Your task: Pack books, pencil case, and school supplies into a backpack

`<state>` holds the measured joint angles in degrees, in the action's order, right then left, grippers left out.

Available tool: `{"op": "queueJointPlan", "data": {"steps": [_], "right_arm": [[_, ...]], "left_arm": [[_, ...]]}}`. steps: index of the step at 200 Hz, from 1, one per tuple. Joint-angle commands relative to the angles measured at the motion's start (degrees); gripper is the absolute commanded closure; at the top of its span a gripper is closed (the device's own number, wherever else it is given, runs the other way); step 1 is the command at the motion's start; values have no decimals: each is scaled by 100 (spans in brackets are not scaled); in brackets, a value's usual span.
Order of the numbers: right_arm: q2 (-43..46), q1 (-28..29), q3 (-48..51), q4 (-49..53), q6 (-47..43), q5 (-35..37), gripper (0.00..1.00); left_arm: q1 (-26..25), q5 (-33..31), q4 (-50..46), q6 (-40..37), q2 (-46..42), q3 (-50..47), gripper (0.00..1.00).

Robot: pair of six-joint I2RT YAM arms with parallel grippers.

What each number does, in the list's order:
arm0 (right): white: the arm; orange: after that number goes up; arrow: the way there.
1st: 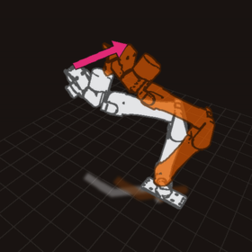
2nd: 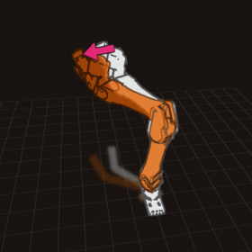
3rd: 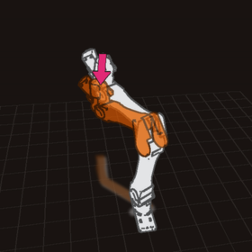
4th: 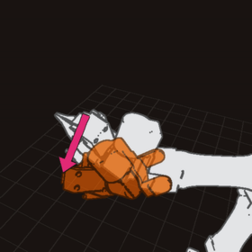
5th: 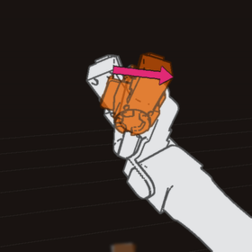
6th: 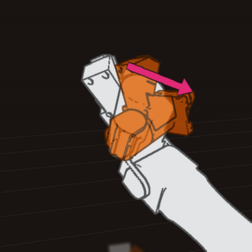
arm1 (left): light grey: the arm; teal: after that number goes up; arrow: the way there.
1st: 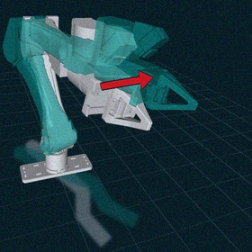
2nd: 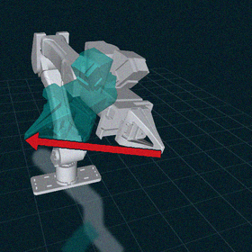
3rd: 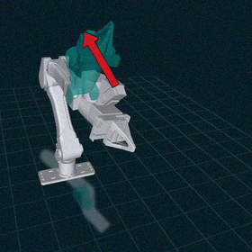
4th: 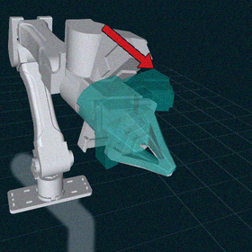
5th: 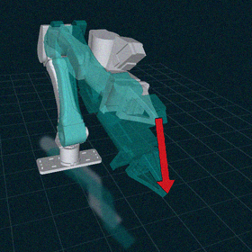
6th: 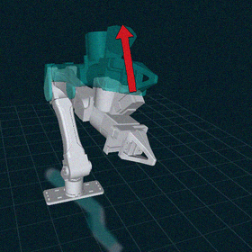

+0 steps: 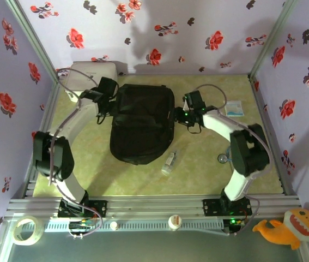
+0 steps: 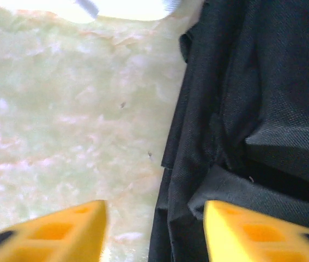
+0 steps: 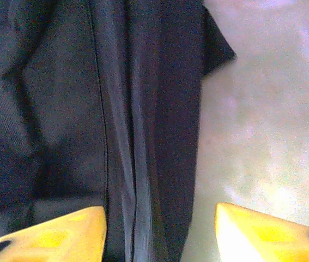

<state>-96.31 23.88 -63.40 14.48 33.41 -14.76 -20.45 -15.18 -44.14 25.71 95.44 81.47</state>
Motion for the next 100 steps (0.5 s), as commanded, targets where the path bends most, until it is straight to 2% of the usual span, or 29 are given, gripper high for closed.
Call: {"op": "queueJointPlan", "data": {"steps": [1, 16, 58, 78, 100], "right_arm": [[930, 367, 701, 671, 133, 680, 33], [1424, 668, 1200, 877, 382, 1034, 28], [2289, 1950, 2080, 1365, 1320, 1923, 22], [2308, 2501, 2306, 1252, 1720, 2138, 20], [1983, 2849, 2341, 978, 1930, 2115, 19]], "left_arm": [[152, 159, 174, 305, -606, -483, 36], [234, 471, 366, 378, -992, -883, 26], [348, 1170, 775, 669, -1888, -2012, 14], [434, 1347, 990, 801, -2197, -2458, 9], [533, 1551, 1124, 911, -2375, -2735, 7]]}}
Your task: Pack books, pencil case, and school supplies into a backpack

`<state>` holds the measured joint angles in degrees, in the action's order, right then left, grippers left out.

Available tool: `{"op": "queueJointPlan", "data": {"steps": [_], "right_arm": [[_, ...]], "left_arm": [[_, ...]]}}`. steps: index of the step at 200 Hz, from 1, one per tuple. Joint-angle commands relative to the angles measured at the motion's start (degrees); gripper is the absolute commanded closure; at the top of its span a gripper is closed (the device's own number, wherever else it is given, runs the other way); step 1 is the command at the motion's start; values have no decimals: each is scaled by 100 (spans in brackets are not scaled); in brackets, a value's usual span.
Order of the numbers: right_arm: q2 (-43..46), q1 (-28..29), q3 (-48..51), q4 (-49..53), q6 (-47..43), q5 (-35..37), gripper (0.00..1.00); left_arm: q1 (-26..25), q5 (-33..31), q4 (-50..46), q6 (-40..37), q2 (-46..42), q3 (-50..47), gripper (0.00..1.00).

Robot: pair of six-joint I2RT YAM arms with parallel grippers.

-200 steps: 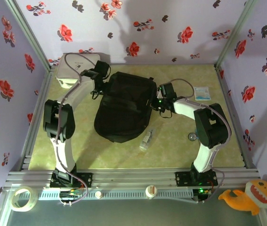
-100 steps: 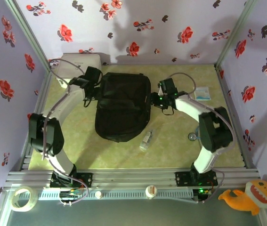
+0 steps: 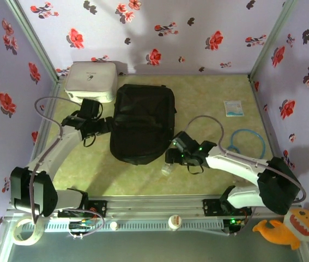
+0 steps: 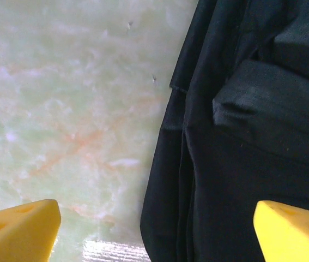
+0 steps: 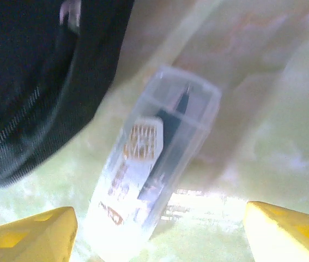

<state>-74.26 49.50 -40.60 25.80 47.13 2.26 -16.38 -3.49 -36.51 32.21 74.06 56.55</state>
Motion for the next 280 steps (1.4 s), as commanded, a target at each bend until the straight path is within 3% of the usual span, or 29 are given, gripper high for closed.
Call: {"op": "queueJointPlan", "data": {"steps": [1, 25, 57, 112, 137, 191, 222, 251, 280], "right_arm": [[-243, 297, 57, -167, 559, 401, 19], [-800, 661, -217, -487, 482, 242, 19], [-1452, 990, -730, 97, 612, 781, 18], [-1286, 977, -705, 1205, 1118, 1915, 30], [-1307, 862, -649, 1000, 1002, 1733, 38], [-1705, 707, -757, 713, 684, 1455, 36], [-1766, 602, -667, 541, 613, 1298, 44], [-1775, 496, -625, 468, 569, 1217, 58], [-1650, 382, -590, 545, 593, 1298, 59]], "left_arm": [[135, 387, 363, 265, -244, -247, 7], [172, 500, 390, 265, -302, -312, 6], [195, 594, 389, 284, -274, -337, 1], [195, 820, 513, 355, -209, -426, 0], [188, 871, 543, 374, -151, -412, 0], [193, 999, 518, 314, -101, -413, 0], [188, 1214, 559, 288, -75, -449, 1], [179, 1705, 887, 358, 48, -619, 3], [83, 1922, 1107, 471, 284, -696, 5]]}}
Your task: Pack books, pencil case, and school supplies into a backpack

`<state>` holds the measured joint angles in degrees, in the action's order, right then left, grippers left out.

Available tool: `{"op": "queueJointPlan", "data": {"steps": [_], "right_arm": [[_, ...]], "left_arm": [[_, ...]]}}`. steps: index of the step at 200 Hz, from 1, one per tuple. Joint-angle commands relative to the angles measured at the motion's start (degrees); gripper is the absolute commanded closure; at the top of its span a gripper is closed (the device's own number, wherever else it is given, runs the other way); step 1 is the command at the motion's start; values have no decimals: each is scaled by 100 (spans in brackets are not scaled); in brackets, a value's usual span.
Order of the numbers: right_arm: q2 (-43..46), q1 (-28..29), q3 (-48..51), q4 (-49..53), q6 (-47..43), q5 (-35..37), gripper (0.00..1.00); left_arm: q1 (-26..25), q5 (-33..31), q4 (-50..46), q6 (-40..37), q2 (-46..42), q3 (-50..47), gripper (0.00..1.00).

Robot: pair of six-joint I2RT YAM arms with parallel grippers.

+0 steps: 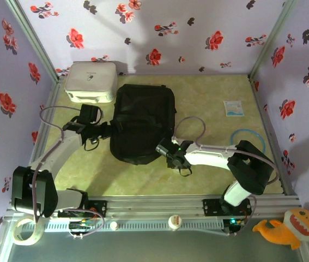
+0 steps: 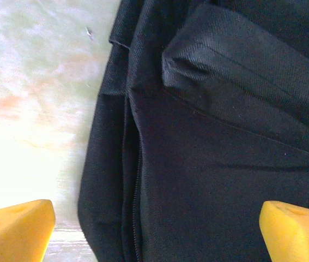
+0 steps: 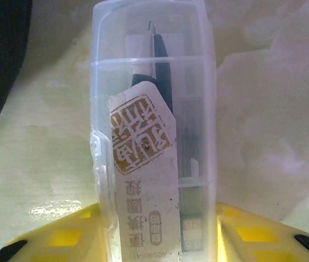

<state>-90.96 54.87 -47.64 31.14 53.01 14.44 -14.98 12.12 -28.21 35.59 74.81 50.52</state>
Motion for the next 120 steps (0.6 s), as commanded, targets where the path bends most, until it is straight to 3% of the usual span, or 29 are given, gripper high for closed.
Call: {"op": "queueJointPlan", "data": {"steps": [1, 63, 120], "right_arm": [[36, -154, 114, 14, 6, 88, 59], [1108, -465, 158, 456, -197, 683, 56], [2003, -955, -67, 628, -823, 613, 55]], "left_arm": [[-61, 361, 274, 136, 219, -90, 6], [-725, 359, 884, 759, 487, -476, 10], [-2249, 48, 2163, 1994, 797, -870, 14]]}}
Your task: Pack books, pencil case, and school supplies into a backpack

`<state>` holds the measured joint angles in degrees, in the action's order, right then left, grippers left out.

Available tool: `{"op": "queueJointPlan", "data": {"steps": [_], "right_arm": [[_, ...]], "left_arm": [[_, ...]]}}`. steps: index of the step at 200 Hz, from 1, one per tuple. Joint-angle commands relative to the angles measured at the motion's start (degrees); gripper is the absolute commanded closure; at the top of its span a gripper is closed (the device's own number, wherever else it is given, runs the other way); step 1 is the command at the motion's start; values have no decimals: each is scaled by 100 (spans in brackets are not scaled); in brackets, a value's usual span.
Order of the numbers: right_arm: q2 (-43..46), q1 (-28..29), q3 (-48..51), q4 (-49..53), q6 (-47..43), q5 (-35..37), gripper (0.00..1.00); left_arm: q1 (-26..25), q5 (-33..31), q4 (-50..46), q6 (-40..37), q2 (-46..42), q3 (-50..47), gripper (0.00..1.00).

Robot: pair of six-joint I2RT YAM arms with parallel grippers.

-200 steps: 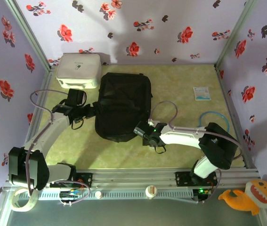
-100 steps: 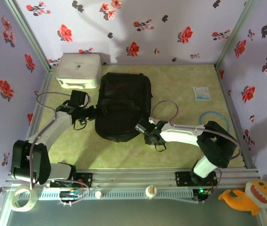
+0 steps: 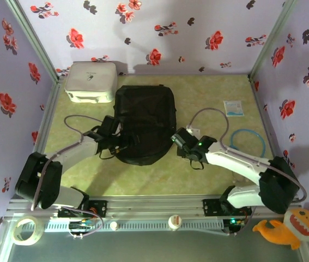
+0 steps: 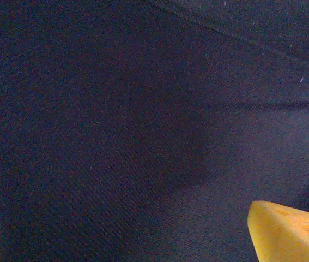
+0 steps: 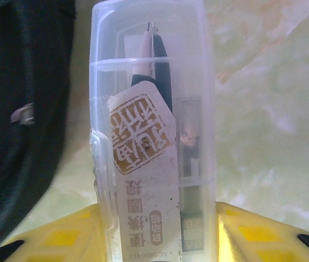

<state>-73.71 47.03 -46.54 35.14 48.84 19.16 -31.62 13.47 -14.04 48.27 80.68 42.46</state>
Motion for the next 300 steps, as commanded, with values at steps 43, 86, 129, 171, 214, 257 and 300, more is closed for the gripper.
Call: {"op": "queueJointPlan", "data": {"steps": [43, 86, 129, 171, 214, 257, 300], "right_arm": [[623, -463, -283, 33, -833, -413, 55], [627, -640, -396, -419, -1372, -1227, 55], [246, -834, -631, -926, -1902, -2031, 55], [-64, -901, -726, -1677, -2290, -2657, 56], [-412, -932, -1003, -1889, -2453, -2902, 57], [-579, -940, -1111, -1979, -2467, -3021, 57], [-616, -941, -1097, -2160, -2467, -3253, 57]], "left_arm": [[-1651, -291, 1771, 1462, 841, 201, 15], [-1756, -841, 1136, 1315, 386, 472, 13], [-1165, -695, 341, 804, -602, 682, 9], [-651, 629, 587, 392, -359, 1398, 9], [-460, 1318, 833, 422, 471, 2082, 17], [-451, 1394, 833, 403, 1049, 2451, 35], [-459, 1675, 1212, 615, 1424, 2522, 47]]}}
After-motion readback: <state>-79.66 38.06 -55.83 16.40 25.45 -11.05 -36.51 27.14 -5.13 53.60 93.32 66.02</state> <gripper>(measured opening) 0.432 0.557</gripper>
